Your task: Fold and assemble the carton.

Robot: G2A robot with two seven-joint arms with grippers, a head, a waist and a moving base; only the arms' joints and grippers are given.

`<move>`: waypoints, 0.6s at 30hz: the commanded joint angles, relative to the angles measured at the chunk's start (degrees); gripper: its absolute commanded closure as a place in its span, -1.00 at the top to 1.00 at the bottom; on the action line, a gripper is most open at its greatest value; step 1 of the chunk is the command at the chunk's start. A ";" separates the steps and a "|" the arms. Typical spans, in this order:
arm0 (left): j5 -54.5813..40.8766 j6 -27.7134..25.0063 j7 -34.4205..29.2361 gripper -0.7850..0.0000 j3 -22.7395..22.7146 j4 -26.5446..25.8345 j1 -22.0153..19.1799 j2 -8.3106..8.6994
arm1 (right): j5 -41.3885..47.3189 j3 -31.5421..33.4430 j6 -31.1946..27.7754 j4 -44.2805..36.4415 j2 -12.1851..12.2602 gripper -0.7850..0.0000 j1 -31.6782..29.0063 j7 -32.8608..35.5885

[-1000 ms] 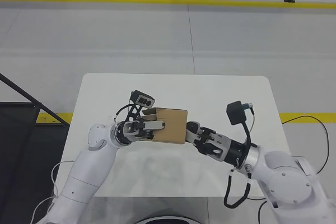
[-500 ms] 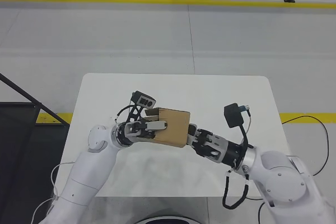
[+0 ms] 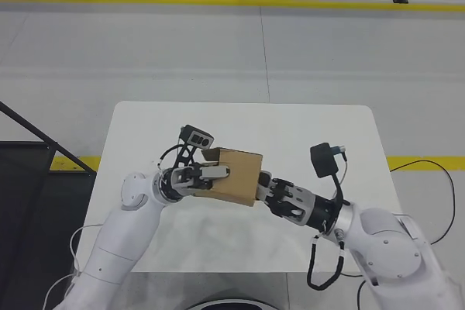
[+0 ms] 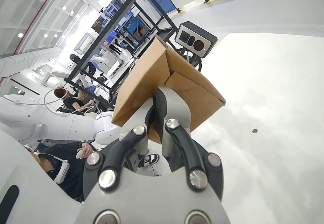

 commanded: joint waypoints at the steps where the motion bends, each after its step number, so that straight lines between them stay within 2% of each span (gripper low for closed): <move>1: -0.16 -0.07 0.00 -1.00 -0.05 0.14 -0.05 -0.02 | 0.18 0.37 -0.23 -0.04 0.04 -0.84 -0.34 -0.09; 10: -1.01 -0.10 -0.19 -1.00 -0.40 0.91 -0.40 -0.09 | 1.61 3.47 -2.73 -0.51 0.29 -0.96 -3.01 -1.68; 18: -1.04 -0.07 -0.31 -1.00 -0.45 1.51 -0.62 -0.16 | 3.61 6.72 -5.16 -1.26 0.60 -0.94 -5.88 -1.93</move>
